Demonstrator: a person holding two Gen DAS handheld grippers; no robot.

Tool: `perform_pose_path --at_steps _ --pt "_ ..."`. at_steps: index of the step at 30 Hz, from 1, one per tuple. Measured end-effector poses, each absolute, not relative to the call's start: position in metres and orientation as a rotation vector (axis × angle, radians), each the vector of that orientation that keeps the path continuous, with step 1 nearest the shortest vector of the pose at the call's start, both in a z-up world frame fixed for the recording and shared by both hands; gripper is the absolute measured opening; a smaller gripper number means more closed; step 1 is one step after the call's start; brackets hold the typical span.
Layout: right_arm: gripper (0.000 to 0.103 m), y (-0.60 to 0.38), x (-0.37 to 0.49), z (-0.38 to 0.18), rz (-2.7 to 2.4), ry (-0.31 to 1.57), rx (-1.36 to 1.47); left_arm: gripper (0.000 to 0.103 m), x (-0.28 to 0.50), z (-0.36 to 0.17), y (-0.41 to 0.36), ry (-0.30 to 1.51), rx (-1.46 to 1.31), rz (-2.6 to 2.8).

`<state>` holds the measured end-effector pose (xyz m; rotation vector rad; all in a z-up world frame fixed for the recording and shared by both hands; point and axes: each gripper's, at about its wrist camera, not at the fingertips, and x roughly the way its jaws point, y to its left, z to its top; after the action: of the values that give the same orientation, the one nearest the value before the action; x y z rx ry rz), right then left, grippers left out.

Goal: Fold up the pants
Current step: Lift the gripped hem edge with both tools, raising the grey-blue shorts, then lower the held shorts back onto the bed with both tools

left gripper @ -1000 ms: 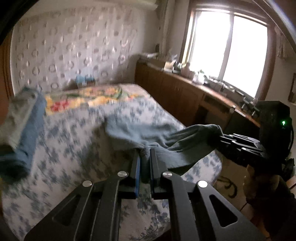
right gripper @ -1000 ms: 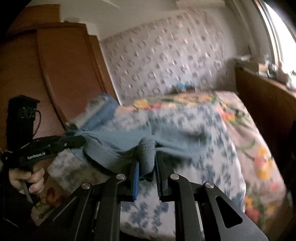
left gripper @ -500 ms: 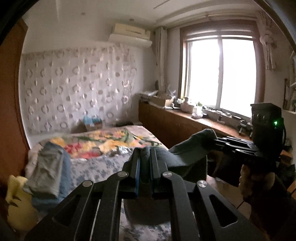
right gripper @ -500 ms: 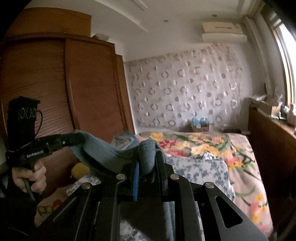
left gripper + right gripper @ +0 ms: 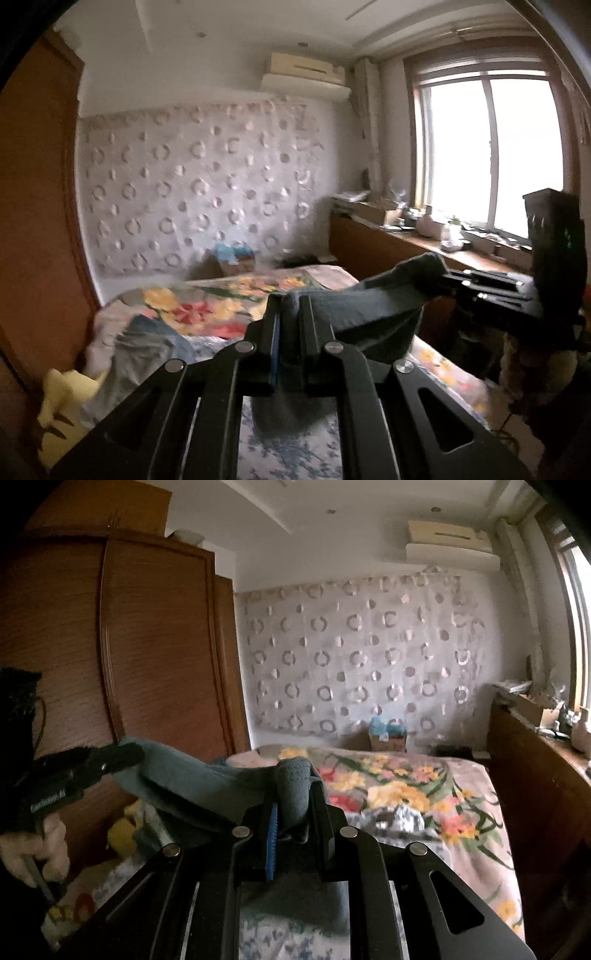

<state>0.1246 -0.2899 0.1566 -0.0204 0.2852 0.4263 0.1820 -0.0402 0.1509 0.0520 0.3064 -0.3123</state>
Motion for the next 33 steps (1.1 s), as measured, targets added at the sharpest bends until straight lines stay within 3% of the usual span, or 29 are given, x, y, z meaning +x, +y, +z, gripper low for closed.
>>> perform_pose_path --at_steps 5,12,33 --pt "0.015 -0.26 0.122 0.122 0.422 0.401 -0.031 0.009 0.174 0.106 -0.034 0.387 0.055 -0.314" --pt "0.015 -0.241 0.117 0.009 0.463 0.621 -0.029 0.009 0.144 -0.001 -0.027 0.583 0.039 -0.353" --pt "0.015 -0.266 0.049 -0.067 0.48 0.694 0.051 0.009 0.08 -0.072 -0.023 0.696 -0.018 -0.351"
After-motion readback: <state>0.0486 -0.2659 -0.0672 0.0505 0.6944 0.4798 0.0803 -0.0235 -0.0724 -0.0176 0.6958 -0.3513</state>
